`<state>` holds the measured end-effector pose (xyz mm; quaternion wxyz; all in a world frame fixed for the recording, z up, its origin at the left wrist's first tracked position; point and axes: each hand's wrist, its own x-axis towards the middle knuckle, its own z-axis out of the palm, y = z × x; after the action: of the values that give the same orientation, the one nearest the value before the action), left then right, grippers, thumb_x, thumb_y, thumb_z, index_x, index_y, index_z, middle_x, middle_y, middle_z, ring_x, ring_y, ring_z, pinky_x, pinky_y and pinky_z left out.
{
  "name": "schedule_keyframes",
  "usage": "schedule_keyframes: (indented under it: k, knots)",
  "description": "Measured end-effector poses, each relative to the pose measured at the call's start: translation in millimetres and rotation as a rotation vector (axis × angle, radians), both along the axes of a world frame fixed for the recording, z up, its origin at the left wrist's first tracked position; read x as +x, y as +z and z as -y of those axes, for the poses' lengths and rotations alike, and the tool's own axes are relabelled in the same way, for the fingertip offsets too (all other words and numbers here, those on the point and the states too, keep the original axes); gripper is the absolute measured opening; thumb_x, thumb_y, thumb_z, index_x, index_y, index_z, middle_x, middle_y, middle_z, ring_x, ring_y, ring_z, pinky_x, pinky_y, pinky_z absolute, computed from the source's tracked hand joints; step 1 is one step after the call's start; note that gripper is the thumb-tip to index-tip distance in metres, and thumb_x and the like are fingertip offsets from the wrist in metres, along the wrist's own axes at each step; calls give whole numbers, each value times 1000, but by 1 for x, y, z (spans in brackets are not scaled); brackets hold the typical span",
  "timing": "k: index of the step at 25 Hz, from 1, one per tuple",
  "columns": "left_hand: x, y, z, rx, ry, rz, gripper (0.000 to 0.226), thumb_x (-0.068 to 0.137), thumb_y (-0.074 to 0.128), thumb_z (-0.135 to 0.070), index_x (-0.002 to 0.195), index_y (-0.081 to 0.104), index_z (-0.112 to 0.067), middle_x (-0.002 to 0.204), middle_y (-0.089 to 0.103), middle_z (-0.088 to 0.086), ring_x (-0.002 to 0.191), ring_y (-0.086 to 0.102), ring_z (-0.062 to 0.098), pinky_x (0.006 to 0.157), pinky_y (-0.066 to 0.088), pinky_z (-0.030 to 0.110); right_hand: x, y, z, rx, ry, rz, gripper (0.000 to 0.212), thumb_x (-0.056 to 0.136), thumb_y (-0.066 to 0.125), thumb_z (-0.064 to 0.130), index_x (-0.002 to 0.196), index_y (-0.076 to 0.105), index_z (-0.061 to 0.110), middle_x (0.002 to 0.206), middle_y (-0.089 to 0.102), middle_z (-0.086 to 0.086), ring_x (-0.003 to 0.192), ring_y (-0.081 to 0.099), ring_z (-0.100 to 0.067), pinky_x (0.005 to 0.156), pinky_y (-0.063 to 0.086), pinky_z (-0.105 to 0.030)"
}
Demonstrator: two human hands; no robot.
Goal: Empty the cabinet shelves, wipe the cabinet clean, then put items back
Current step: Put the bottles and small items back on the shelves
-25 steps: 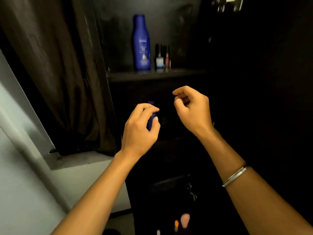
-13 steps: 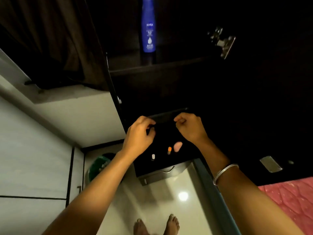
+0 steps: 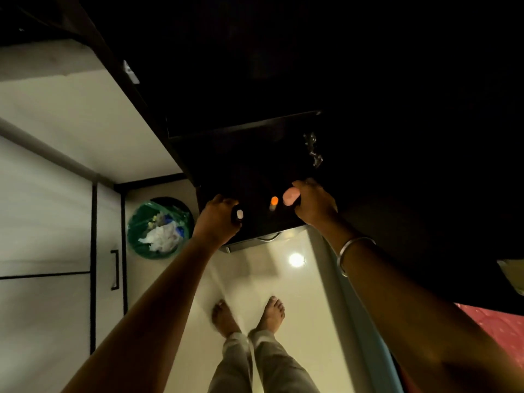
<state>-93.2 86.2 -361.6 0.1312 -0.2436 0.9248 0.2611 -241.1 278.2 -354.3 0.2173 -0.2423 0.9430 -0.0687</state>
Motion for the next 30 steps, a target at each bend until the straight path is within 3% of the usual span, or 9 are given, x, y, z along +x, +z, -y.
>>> schedule_keyframes:
  k: [3,6,9,14,19,22,26,30]
  knots:
    - [0,-22,-3,12,50,17,57,78,77,-25,132,61,-17,130,58,14,118,58,37,96,52,45,7,-13,15,-60,171,-178,50,82,72,19,130,58,21,132,52,-6,120,52,-31,86,52,-39]
    - [-5,-32,-5,21,64,12,63,78,79,-25,137,57,-18,136,55,14,120,57,37,97,52,46,16,-21,37,-16,260,-174,42,86,70,20,126,59,22,127,55,-6,103,64,-34,78,53,-37]
    - [-8,-43,-7,27,68,15,58,81,78,-24,135,59,-18,136,55,13,117,59,36,95,52,44,20,-33,48,81,307,-168,35,88,67,10,121,60,19,118,60,-7,99,66,-32,77,52,-36]
    - [-6,-60,-7,-8,46,-9,19,93,65,-22,107,70,-12,107,67,14,99,65,32,72,38,30,20,-46,53,104,270,-81,27,88,61,-2,111,62,12,115,62,-9,104,64,-31,79,54,-39]
    - [-5,-77,-13,20,91,-10,18,94,64,-30,92,68,-13,78,61,3,82,68,25,66,38,27,20,-63,58,152,304,-118,28,93,63,10,121,57,7,120,61,-12,111,63,-31,95,51,-38]
    - [-8,-81,-18,56,105,-9,21,94,65,-31,96,67,-11,80,63,3,84,68,23,68,39,26,20,-69,61,164,277,-95,31,95,61,12,125,55,7,122,61,-13,115,61,-32,99,50,-41]
    - [-11,-66,-19,76,177,-69,27,94,66,-30,106,67,-6,99,71,13,97,66,30,73,37,27,26,-54,65,102,221,-61,33,101,51,24,128,53,4,118,64,-15,116,61,-30,102,45,-38]
    - [-16,-34,-12,134,198,-218,21,96,63,-27,103,62,-8,89,70,9,82,67,21,67,45,29,33,-10,59,-148,78,-52,35,92,66,17,126,56,15,115,66,-10,112,61,-30,90,50,-39]
